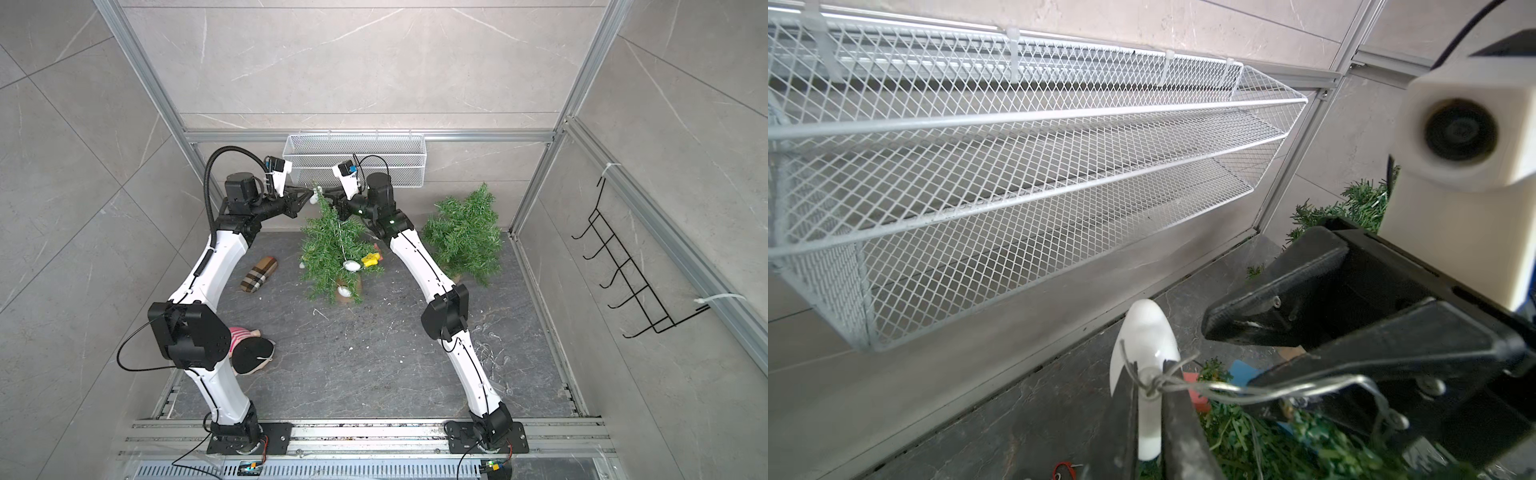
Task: Wrap string light around the christmas tree
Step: Wrap the light string around the Christmas tree.
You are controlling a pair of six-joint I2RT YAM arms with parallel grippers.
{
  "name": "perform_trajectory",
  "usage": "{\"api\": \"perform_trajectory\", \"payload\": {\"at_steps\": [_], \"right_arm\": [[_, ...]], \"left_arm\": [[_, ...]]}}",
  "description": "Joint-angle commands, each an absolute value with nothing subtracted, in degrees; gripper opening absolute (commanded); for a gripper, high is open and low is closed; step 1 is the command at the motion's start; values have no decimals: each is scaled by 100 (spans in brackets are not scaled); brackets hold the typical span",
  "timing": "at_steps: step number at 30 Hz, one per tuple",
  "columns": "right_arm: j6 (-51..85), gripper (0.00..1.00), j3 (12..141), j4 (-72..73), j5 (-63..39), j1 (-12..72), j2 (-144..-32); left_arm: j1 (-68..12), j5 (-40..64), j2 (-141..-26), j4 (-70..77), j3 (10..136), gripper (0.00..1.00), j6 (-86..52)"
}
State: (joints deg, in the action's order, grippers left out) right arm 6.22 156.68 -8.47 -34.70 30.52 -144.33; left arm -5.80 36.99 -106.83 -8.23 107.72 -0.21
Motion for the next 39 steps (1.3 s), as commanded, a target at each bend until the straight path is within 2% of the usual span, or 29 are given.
{"api": "perform_trajectory", "payload": {"at_steps": [1, 12, 19, 29, 35, 39], "right_arm": [[450, 39, 15750, -1077, -3376, 3019, -14267], [120, 47, 15622, -1684, -2815, 2980, -14065], [149, 53, 15187, -1591, -2622, 2944, -13786], [148, 61, 14372, -1322, -2811, 2877, -13270], [212, 62, 14029, -1411, -2944, 2810, -12980], [362, 63, 13327, -976, -3010, 2783, -12650]], "left_arm": [[-582, 3638, -10346, -1038, 10989, 0, 189], [-578, 3558, -10228, -1537, 11044, 0, 351], [-578, 3477, -10253, -1841, 11276, 0, 413], [-582, 3329, -10424, -2195, 11549, 0, 294], [-587, 3107, -10384, -2446, 11665, 0, 284], [-589, 2928, -10457, -2734, 11967, 0, 257]]}}
